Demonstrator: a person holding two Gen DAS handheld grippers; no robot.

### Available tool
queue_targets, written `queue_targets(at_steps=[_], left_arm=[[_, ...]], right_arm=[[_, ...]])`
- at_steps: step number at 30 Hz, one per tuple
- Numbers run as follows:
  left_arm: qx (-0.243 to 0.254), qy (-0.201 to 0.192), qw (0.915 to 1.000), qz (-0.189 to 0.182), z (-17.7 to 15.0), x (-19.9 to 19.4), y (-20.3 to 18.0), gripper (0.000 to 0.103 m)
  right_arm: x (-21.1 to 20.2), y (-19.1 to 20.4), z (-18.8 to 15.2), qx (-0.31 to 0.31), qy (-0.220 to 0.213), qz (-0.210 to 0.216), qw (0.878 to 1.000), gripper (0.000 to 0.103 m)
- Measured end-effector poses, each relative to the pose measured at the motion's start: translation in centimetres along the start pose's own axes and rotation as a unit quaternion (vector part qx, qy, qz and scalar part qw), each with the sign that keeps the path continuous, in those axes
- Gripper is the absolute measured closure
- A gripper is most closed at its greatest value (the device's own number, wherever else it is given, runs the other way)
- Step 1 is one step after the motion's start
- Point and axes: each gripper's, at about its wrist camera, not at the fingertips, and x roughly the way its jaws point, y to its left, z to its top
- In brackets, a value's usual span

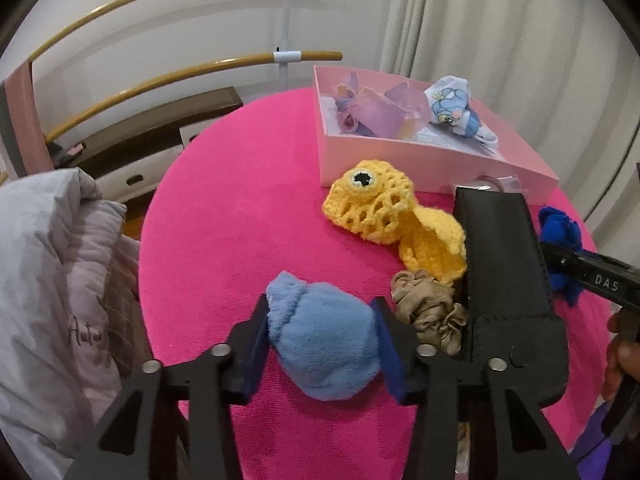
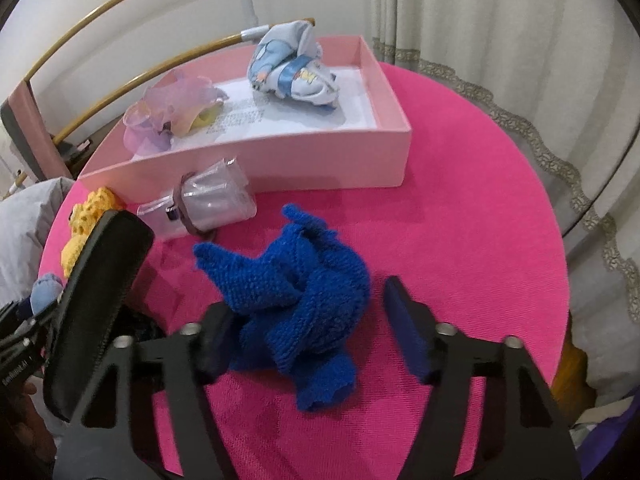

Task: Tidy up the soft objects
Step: 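Grasp the light-blue sock with the left tool while the right tool grasps the blue knitted toy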

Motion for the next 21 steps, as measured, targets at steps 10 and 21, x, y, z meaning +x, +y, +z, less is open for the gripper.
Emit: queue_targets(at_steps=[10,21], left_arm=[[-0.002,-0.027,0.9994,0.023,1.1,-2.0,0.4,0.063],[0.011,-0.05,0.9981,0.033,3.3,-4.2,-1.0,0.063]], right_arm=[[-1.9,-0.9,0.1,0.007,-0.019,0.014,1.0,0.065],[-4.3,-0.6,0.9,0.0,-0.039,0.024,0.999,0.065]])
